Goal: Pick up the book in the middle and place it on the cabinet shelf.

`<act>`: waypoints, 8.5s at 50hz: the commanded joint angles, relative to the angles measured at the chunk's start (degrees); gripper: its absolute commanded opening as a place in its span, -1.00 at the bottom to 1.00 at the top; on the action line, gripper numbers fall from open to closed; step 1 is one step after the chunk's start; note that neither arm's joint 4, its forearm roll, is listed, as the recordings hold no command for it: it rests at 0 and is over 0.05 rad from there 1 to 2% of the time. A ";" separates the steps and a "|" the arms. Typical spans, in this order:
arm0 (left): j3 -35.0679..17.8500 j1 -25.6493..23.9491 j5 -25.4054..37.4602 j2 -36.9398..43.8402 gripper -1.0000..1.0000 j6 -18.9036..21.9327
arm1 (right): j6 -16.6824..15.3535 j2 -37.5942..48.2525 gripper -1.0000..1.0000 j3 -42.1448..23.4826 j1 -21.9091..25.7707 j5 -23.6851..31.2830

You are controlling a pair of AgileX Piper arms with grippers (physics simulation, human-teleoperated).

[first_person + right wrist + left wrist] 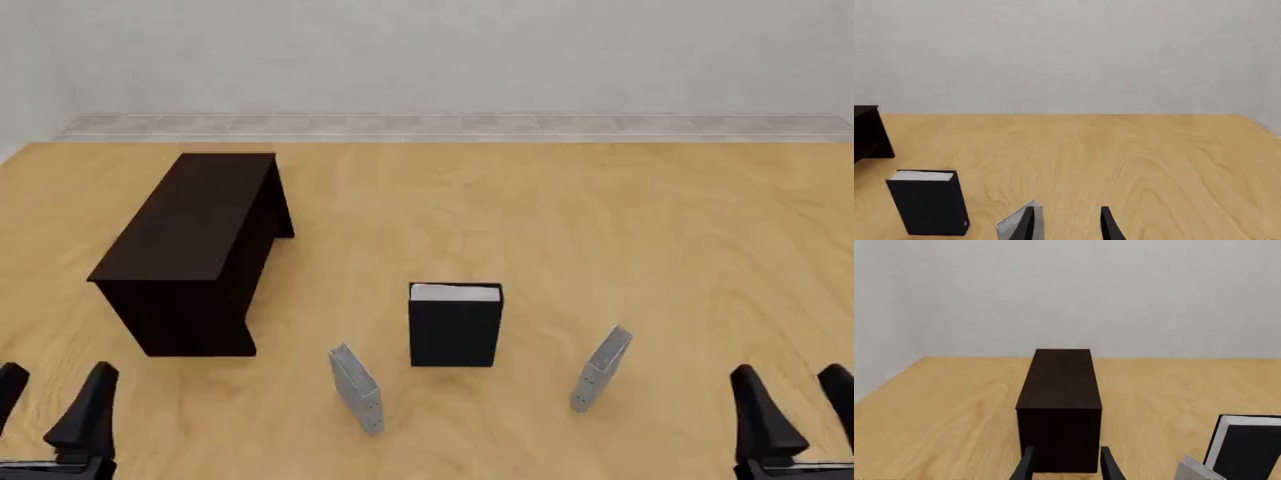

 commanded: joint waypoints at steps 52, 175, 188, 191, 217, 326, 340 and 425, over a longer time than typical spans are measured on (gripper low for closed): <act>-17.93 -26.30 -37.68 60.94 1.00 -2.61 | -0.16 0.03 1.00 0.09 -0.61 0.06; -52.06 -44.79 -1.87 86.07 1.00 32.66 | -0.15 0.20 1.00 0.10 -0.61 -0.09; -53.81 -44.42 -0.09 87.70 1.00 33.75 | -0.16 0.19 1.00 0.10 -0.62 -0.09; -54.50 -44.33 0.32 88.21 1.00 33.79 | -0.15 0.18 1.00 0.10 -0.61 -0.09; -57.95 -45.38 -0.36 93.49 1.00 31.97 | -0.16 0.20 1.00 0.10 -0.61 -0.09; -64.04 -43.99 -1.76 100.18 -1.00 33.17 | -0.16 0.19 1.00 0.10 -0.62 -0.09; -65.36 -41.97 -1.87 96.45 -1.00 35.40 | -0.15 0.19 1.00 0.10 -0.62 -0.09; -58.92 -32.24 -5.13 70.23 -1.00 57.74 | -0.16 0.19 1.00 0.10 -0.61 -0.09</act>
